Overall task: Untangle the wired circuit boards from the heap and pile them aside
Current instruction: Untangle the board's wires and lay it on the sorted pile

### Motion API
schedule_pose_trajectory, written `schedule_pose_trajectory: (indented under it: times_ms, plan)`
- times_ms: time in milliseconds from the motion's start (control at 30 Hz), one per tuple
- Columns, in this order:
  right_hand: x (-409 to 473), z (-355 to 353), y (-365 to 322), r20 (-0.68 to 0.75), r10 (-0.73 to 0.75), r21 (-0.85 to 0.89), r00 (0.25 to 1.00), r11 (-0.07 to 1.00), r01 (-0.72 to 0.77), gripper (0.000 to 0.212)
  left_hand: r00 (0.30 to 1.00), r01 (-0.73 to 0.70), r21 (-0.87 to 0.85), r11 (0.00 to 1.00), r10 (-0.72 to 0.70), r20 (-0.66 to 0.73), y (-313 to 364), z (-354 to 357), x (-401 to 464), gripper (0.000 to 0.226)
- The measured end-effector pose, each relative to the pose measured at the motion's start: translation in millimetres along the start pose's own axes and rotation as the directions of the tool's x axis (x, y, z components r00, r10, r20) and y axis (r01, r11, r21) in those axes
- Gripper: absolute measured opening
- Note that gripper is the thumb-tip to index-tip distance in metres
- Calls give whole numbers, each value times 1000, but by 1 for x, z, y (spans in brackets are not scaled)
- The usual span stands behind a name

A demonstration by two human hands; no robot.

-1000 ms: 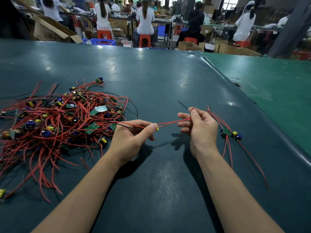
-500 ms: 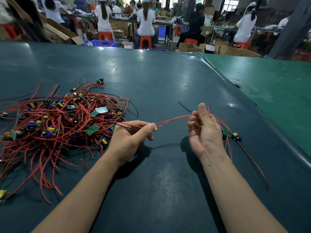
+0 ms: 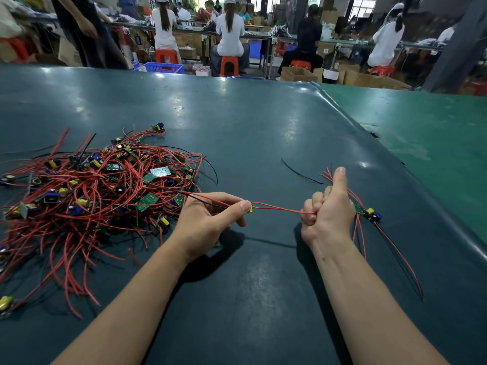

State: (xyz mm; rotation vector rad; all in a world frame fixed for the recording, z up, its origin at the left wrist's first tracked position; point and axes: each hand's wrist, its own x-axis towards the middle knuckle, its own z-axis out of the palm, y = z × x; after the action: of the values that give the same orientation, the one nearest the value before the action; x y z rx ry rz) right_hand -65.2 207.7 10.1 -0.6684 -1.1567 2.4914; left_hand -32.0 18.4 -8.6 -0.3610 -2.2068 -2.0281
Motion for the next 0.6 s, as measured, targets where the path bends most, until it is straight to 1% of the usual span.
schedule_pose_trajectory:
  times_ms: [67, 133, 200, 267, 333, 433, 467, 567, 600]
  plan:
    - [-1, 1, 1, -11, -61, -2, 998, 998, 61, 56, 1000, 1, 19, 1000, -1, 19, 1, 0, 0, 18]
    - [-1, 0, 0, 11, -52, 31, 999, 998, 52, 62, 1000, -7, 3, 1000, 7, -3, 1, 1, 0, 17]
    - [-2, -1, -3, 110, -6, 40, 994, 999, 1, 66, 994, 3, -56, 998, -9, -110, 0, 1, 3, 16]
    - [-6, 0, -5, 233, 40, 34, 972, 998, -49, 61, 972, 18, -112, 994, -44, -231, -2, 1, 7, 16]
    - [-12, 4, -2, 310, 87, 6, 947, 996, -93, 54, 959, 21, -118, 993, -53, -278, -4, 0, 8, 19]
    - [-21, 9, 4, 367, 184, -102, 912, 982, -157, 56, 960, 2, -113, 994, -34, -277, -3, 1, 8, 20]
    - [-22, 10, 6, 390, 211, -158, 897, 974, -160, 52, 958, 0, -110, 994, -32, -286, -3, 1, 8, 21]
    - [-24, 8, 10, 478, 299, -339, 826, 930, -141, 24, 950, 6, -119, 993, -43, -309, -3, 1, 10, 23]
    - [-24, 7, 11, 497, 332, -367, 801, 917, -153, 22, 954, 4, -125, 992, -41, -298, -2, 1, 10, 23]
